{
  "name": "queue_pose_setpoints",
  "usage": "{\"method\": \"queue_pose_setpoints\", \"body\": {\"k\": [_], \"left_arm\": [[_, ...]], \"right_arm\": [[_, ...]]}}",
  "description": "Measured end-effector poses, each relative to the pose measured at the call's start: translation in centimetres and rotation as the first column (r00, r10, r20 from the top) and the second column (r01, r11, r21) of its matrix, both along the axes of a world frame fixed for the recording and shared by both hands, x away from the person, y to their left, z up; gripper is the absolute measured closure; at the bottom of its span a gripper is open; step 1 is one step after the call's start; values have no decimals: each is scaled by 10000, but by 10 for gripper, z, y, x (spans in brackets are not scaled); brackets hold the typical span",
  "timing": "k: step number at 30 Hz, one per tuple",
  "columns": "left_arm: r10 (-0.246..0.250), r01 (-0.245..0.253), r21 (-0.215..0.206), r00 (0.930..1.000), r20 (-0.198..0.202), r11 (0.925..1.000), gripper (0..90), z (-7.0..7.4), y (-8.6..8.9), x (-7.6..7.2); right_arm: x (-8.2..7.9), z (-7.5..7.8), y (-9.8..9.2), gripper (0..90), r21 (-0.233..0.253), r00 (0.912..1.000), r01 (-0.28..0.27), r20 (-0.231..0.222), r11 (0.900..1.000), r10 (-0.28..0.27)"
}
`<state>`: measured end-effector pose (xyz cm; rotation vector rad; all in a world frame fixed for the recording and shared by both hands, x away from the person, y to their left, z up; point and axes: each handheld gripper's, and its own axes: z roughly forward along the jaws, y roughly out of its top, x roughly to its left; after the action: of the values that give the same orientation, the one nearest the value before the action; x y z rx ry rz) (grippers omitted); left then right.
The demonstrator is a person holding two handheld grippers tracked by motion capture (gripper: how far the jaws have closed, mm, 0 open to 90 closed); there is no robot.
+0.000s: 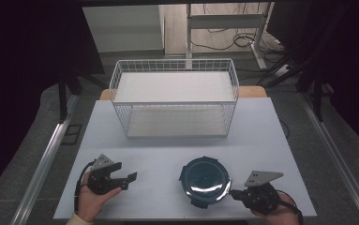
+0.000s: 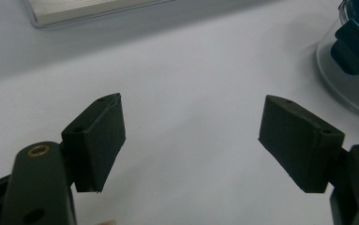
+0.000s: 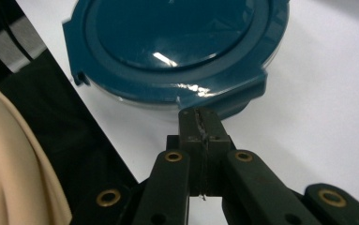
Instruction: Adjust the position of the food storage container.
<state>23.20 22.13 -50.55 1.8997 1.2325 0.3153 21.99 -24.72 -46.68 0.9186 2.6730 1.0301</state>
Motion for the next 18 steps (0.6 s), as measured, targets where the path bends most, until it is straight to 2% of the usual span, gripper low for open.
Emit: {"method": "queue_pose_setpoints", "body": {"k": [3,8,11,14,18], "left_arm": [[-14,14,-18,10000,-11,10000,226,0,0,0],[-48,47,-36,10000,-42,10000,226,-1,-1,0],[-99,97,-239,9999,-103,9997,226,0,1,0],[-109,106,-255,9999,-122,9996,226,-1,1,1],[-107,104,-244,9999,-119,9996,226,-1,1,1]], "right_arm": [[-4,-3,1,896,-257,9999,-48,-115,9997,45],[-9,-9,6,896,-511,9982,-455,-406,9977,434],[-9,-10,9,895,-426,9987,-366,-382,9984,350],[-8,-12,12,895,-57,9992,-314,-265,9995,312],[-8,-14,16,895,-170,9997,-92,-222,9998,88]]}}
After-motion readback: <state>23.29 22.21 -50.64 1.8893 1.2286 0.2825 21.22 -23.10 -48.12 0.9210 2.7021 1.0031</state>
